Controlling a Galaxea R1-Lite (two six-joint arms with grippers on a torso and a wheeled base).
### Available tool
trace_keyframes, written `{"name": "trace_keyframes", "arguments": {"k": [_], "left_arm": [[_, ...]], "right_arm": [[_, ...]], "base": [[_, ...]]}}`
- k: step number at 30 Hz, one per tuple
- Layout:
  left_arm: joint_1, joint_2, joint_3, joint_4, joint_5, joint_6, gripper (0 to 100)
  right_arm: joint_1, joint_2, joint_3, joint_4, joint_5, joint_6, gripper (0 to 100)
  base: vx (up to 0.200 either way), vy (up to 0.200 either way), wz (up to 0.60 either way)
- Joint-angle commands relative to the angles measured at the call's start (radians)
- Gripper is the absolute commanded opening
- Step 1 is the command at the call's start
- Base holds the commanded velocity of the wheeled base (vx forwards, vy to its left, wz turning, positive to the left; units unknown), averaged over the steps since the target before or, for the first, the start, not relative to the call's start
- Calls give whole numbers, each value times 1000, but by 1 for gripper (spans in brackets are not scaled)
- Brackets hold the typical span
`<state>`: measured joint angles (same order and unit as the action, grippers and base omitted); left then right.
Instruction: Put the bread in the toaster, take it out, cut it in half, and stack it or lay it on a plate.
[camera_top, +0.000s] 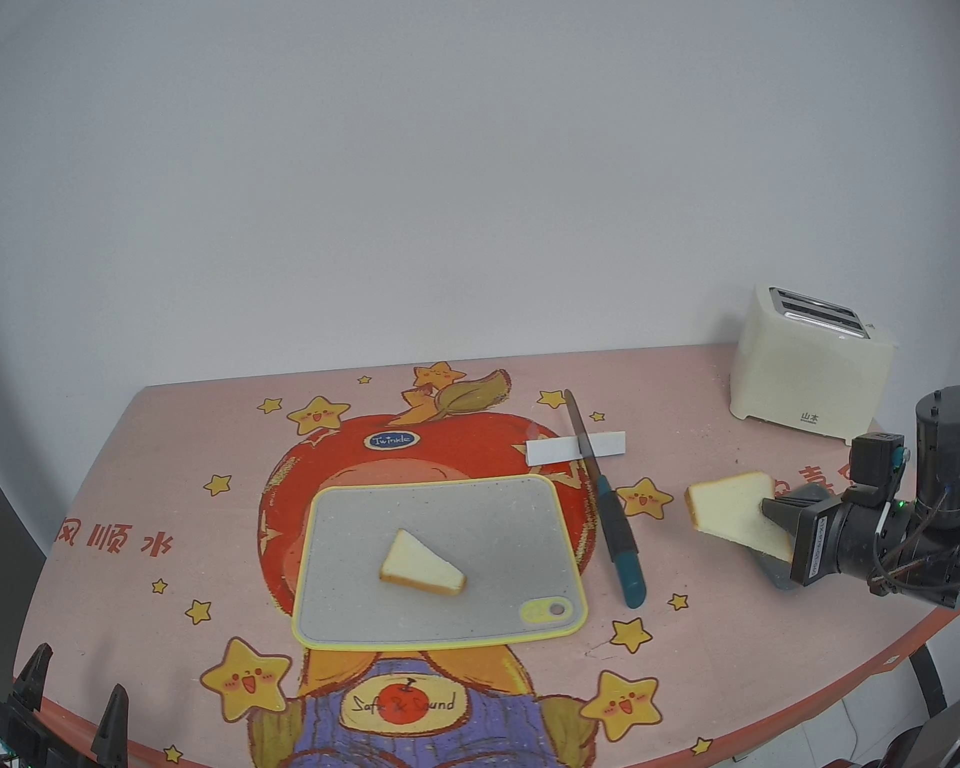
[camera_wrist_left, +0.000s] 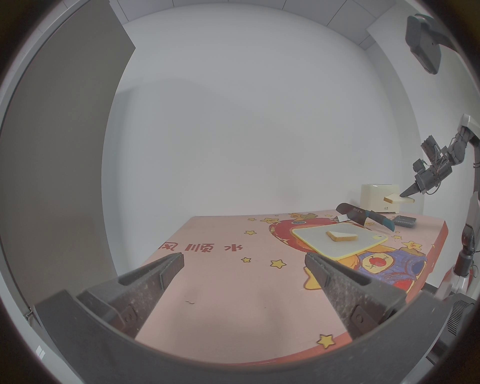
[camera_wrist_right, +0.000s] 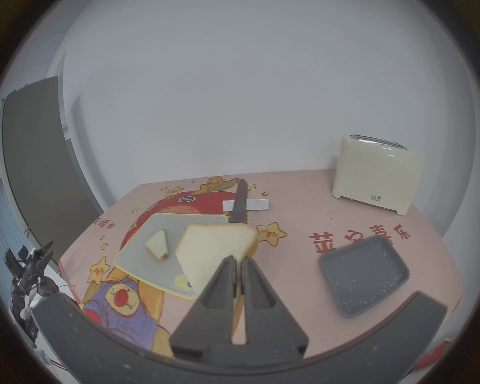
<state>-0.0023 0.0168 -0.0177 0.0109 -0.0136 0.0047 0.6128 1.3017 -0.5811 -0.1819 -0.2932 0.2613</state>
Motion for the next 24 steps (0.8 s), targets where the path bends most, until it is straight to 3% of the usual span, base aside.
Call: {"name": "trace_keyframes", "arguments": {"k": [1,8,14,16,24], "left_arm": [[-1,2,13,0,0,0,100],[-1,2,13,0,0,0,100],[-1,2,13,0,1,0,100],[-1,2,13,0,0,0,100],[-1,2,13,0,1,0,100]], "right_arm": [[-7,4,3,-1,2,1,0],[-16,7,1,-1,0,1,0],[-90,22,-3,-5,22,-2,0],[-113,39,-5,-5,52,-2,0],[-150,79,0,-4,83,-2,0]], "base": [[0,-200,0],[0,-200,0],[0,0,0],[0,0,0],[0,0,0]]}}
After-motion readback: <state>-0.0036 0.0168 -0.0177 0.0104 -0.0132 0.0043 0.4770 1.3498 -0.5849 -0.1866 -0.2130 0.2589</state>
